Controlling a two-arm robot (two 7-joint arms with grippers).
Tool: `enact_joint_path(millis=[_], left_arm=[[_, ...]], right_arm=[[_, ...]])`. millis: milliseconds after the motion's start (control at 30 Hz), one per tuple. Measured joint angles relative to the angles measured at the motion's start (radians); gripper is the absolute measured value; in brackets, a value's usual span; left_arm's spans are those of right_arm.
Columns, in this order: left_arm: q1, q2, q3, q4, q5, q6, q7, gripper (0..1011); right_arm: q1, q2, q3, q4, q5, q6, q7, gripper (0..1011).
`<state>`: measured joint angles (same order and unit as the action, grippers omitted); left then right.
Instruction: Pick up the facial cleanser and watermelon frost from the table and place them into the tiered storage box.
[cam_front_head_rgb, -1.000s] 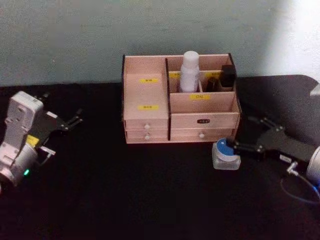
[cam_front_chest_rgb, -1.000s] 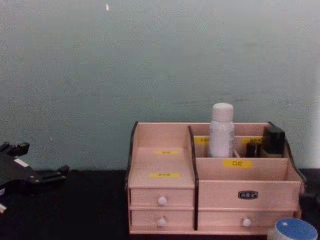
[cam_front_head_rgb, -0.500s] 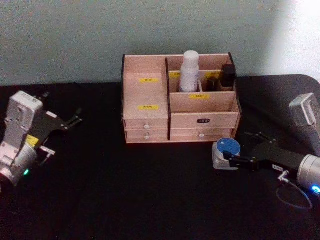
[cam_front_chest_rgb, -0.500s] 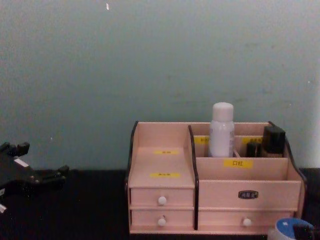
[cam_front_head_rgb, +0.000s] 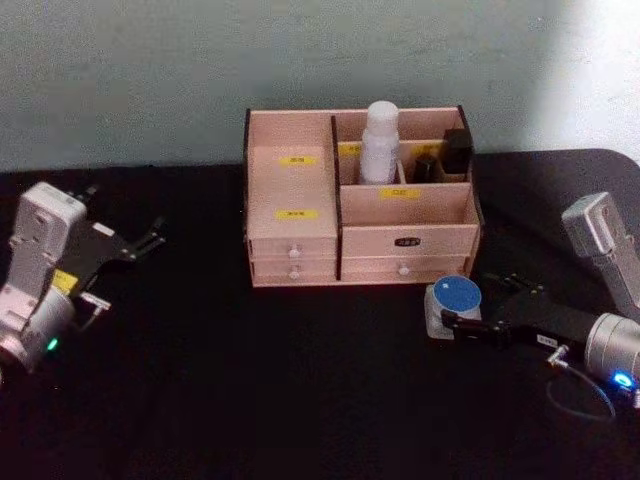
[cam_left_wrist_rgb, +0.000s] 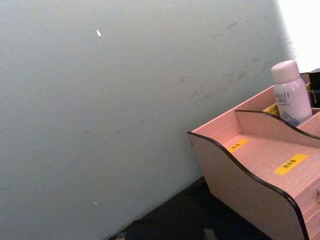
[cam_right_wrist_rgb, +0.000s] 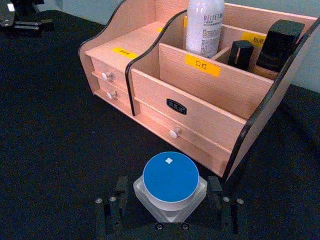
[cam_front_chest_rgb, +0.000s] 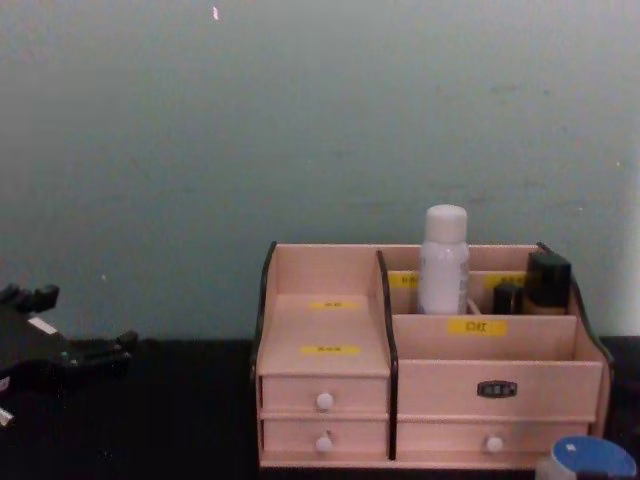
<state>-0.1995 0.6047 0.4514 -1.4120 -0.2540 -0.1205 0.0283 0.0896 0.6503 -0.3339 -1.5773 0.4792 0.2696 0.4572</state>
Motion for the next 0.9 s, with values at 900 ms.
enact_joint_path(millis=[900], left_arm=[[0.0, 0.0, 0.0, 0.0, 0.0, 0.0, 0.0, 1001]], right_arm=[[0.038, -0.01, -0.03, 0.05, -0.009, -0.006, 0.003, 1003]])
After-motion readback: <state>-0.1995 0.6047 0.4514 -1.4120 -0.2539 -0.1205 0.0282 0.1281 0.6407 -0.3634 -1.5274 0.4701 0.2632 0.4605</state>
